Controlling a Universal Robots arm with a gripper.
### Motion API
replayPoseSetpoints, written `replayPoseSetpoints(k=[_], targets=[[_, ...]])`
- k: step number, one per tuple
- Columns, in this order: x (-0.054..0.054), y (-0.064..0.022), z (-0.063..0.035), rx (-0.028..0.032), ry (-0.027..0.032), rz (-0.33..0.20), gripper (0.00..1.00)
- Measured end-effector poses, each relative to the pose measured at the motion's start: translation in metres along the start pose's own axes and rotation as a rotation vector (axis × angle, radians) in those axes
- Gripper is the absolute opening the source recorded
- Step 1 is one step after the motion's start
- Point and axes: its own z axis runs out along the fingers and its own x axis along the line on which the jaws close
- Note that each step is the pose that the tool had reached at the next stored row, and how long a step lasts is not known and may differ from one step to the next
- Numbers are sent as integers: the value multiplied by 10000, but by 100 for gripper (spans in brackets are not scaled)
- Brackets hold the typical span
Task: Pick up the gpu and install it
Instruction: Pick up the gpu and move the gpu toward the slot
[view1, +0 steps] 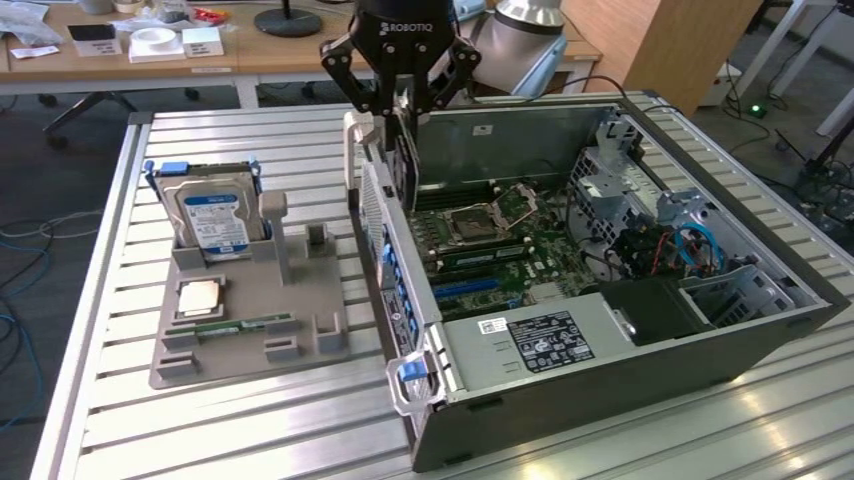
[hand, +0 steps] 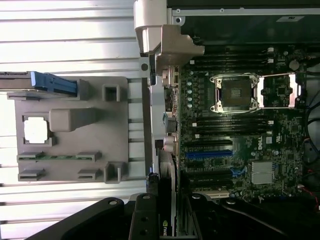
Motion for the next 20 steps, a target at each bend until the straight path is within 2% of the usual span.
replayPoseSetpoints(k=[20], targets=[[-500, 32, 14, 0, 0, 0, 26]])
